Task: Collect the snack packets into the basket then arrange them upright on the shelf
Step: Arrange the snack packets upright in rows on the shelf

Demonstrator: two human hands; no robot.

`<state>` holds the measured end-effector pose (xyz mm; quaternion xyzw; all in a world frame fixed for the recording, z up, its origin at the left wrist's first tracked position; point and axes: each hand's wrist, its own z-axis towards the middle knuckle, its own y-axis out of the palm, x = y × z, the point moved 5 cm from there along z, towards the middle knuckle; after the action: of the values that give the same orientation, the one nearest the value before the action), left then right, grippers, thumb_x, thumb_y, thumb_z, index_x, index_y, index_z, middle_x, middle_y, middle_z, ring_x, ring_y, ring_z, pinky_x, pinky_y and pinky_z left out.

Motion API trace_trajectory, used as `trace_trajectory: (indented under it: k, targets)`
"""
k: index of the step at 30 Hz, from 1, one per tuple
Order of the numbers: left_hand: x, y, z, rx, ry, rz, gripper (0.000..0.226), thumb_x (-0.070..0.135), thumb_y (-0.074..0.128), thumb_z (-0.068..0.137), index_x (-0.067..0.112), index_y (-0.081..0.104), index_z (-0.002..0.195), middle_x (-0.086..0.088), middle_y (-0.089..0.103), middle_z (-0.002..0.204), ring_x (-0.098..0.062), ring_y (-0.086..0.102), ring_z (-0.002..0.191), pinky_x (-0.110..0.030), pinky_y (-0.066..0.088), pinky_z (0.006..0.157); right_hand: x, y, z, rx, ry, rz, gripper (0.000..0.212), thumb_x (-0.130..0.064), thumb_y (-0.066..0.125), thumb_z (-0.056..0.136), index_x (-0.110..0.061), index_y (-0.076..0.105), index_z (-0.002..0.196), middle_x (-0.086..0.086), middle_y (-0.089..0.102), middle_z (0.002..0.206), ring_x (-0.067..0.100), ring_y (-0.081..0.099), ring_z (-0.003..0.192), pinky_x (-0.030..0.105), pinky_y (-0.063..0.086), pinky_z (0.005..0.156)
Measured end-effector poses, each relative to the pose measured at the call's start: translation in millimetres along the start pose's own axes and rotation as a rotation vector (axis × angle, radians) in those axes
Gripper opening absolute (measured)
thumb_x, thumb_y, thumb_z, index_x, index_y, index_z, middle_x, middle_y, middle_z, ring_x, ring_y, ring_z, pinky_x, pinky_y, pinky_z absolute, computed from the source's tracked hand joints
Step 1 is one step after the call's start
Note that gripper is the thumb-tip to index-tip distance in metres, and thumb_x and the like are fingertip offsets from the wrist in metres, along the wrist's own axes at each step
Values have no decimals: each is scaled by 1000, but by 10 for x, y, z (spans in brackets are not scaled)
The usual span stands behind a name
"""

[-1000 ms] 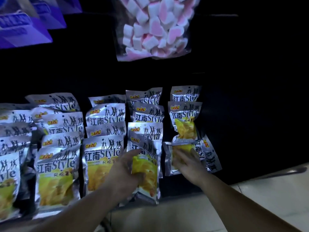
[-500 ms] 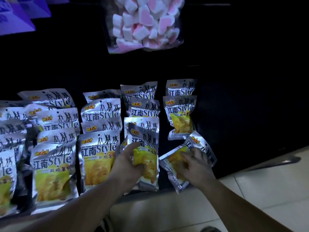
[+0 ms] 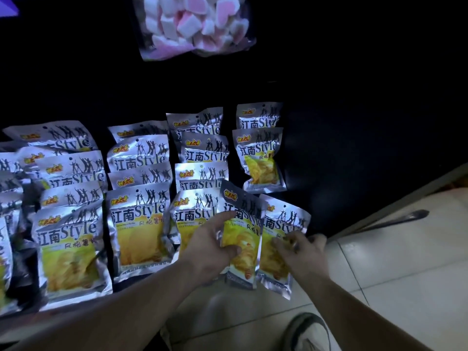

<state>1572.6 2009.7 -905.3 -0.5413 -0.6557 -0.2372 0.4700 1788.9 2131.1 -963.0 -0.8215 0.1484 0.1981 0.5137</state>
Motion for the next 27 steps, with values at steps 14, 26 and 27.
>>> trace_trajectory:
  k: [14, 26, 27]
  targets:
    - [128, 80, 242, 74, -211, -651, 70, -2, 78, 84, 41, 54, 134, 20, 60, 119, 29, 57, 76, 0, 47, 63, 70, 43, -21, -70, 122, 655, 42, 4, 78, 81, -27, 59, 102, 4, 69, 101, 19, 69, 70, 33, 60, 52]
    - [639, -181, 219, 22, -100, -749, 68, -5, 79, 82, 36, 59, 132, 9, 52, 136, 24, 52, 82, 3, 43, 57, -747, -402, 299, 25, -250, 519, 45, -5, 75, 85, -40, 52, 102, -9, 57, 81, 14, 56, 68, 44, 56, 65]
    - [654, -223, 241, 32, -95, -747, 68, -6, 78, 82, 37, 59, 132, 6, 51, 141, 19, 53, 84, 2, 43, 56, -812, -404, 385, 17, -262, 502, 45, -5, 75, 86, -41, 51, 101, -10, 59, 85, 14, 58, 71, 42, 56, 65]
